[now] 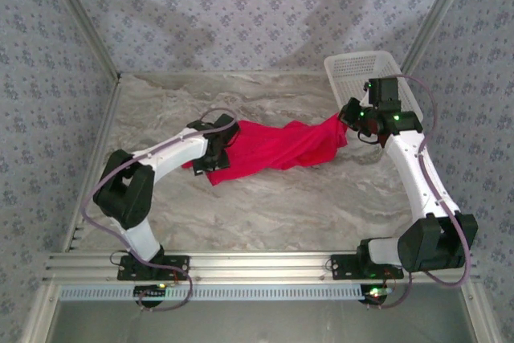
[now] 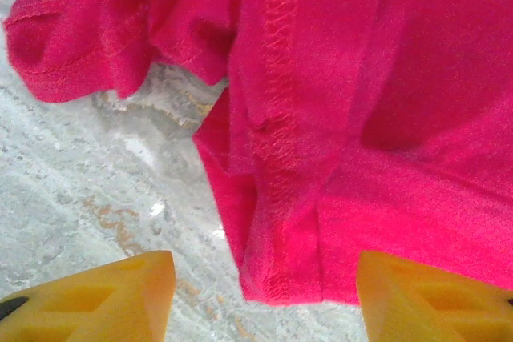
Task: Fold the inside-out t-shirt
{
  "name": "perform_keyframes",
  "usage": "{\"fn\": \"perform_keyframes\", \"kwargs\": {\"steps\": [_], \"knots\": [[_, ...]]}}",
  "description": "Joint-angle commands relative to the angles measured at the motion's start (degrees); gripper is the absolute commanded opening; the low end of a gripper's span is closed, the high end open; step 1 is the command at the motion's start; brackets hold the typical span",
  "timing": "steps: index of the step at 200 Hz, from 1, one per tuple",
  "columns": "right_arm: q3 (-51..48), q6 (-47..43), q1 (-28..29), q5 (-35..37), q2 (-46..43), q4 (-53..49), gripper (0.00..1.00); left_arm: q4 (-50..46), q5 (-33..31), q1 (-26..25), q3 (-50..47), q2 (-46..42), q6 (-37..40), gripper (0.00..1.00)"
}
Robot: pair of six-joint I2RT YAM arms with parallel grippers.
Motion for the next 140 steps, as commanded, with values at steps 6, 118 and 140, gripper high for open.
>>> {"fn": "perform_keyframes", "kwargs": {"steps": [6,118,140], "knots": [[0.55,-0.49,0.22,-0.91,-0.55,0.63,0.0,-1.39,-0.89,-0.04,3.02,3.99,-1.3,0.61],[2.61,-1.64,-1.25,-1.63,-0.81,-2.61,0.0,-10.7,-9.41,2.2,7.89,-1.92,4.03,0.0],[5.54,-2.11,-1.53,-1.16,-0.7,-4.63,0.0,-9.58,-4.61,5.17,11.57,-8.0,8.31,0.0]]}}
